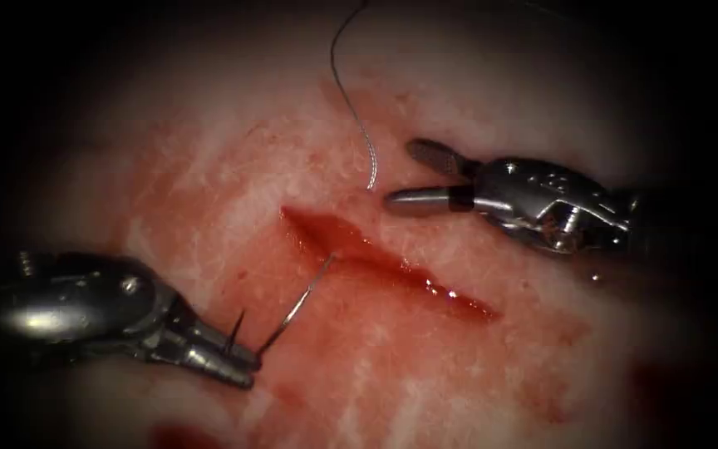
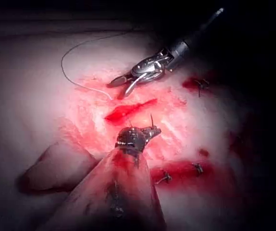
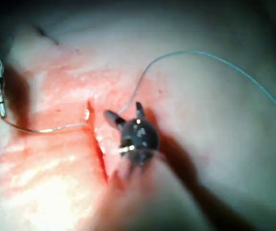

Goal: Wound Closure

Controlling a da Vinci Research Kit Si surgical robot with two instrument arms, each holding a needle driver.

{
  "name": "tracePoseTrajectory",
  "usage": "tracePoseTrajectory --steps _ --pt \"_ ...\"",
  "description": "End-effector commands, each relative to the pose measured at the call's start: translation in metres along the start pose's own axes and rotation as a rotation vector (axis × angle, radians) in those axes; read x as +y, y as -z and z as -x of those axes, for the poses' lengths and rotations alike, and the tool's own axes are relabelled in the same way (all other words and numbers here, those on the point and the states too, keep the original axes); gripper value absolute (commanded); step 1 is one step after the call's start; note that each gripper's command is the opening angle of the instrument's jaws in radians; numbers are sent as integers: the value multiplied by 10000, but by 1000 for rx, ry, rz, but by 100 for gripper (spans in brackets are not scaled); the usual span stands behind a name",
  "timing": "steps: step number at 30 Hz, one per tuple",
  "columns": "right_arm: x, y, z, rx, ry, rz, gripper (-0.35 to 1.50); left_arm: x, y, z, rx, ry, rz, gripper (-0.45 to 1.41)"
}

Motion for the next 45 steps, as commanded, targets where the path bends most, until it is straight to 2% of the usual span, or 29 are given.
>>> tracePoseTrajectory --steps 1,4,6,14,20,29,41,44,45 --pt "-3 -5 4 -1 -6 -5 114 -1 -7 4 -2 -3 1 -35" --pt "-1 1 3 -2 -1 -9 114 7 -3 -8 5 -21 -7 -35" --pt "1 3 2 -3 -1 -11 114 10 3 -20 12 -81 -27 -35" --pt "-8 5 5 -3 12 -17 114 -6 28 -71 33 -295 -212 -35" --pt "-20 8 6 -19 12 -23 114 -20 31 -94 34 -354 -278 -35" --pt "-31 11 10 -49 15 -25 114 -34 51 -151 116 -452 -367 -35" --pt "-52 35 10 -57 12 -53 113 -47 56 -181 149 -456 -433 -35" --pt "-60 46 2 -69 -74 -67 113 -44 52 -176 150 -464 -447 -35" --pt "-67 52 -8 -77 -90 -75 111 -38 43 -159 150 -456 -439 -35"
